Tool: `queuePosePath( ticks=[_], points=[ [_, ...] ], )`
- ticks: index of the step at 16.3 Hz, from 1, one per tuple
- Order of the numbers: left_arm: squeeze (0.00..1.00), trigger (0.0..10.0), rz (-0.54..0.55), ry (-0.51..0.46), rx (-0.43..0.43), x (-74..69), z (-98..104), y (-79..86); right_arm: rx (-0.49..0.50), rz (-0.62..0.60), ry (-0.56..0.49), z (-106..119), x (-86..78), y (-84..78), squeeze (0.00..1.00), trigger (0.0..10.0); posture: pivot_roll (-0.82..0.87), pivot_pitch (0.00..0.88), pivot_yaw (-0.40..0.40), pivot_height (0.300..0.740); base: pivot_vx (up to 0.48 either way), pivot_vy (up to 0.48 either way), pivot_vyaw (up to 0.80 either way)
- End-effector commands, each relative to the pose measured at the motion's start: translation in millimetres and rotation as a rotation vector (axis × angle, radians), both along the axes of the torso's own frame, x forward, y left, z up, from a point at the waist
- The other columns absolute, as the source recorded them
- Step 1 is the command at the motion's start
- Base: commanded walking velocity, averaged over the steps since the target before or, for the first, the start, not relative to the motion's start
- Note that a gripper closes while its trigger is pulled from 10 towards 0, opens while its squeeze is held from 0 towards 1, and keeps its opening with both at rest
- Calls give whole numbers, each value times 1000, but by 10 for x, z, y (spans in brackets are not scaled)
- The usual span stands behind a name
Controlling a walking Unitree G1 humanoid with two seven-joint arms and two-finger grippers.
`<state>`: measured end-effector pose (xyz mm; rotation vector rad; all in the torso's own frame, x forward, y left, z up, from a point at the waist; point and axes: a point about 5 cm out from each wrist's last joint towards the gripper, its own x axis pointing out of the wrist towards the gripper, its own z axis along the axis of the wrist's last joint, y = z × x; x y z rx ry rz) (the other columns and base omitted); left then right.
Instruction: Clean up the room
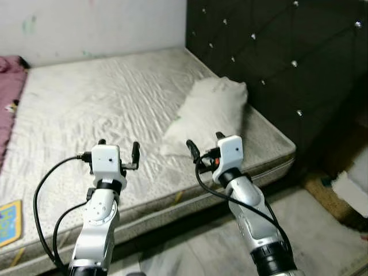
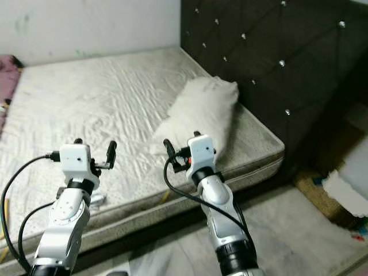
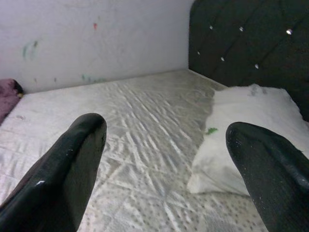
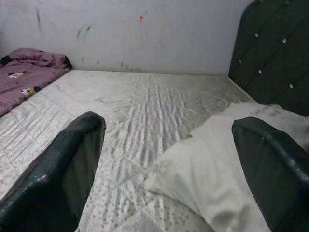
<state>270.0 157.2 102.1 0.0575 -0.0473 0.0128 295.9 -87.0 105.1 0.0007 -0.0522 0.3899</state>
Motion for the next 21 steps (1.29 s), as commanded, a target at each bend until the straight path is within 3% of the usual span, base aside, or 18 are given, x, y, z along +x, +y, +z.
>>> queuePosePath(
  ticks=[1,7,12,21],
  points=[
    [0,10000,-11,-21,-3,13,46,0,1,14,-9,35,16,28,0,10000,110,0,-37,740,304,0,0],
    [0,10000,-18,-21,-11,23,47,-14,-8,13,-13,44,23,16,0,10000,107,0,-40,740,309,0,0],
    [0,10000,9,-3,-2,32,16,-10,-12,20,-24,51,16,18,0,10000,108,0,-42,740,0,0,0],
    [0,10000,-15,5,-13,48,5,-27,-20,9,-13,26,20,-9,0,10000,105,0,-38,740,0,0,799]
  ],
)
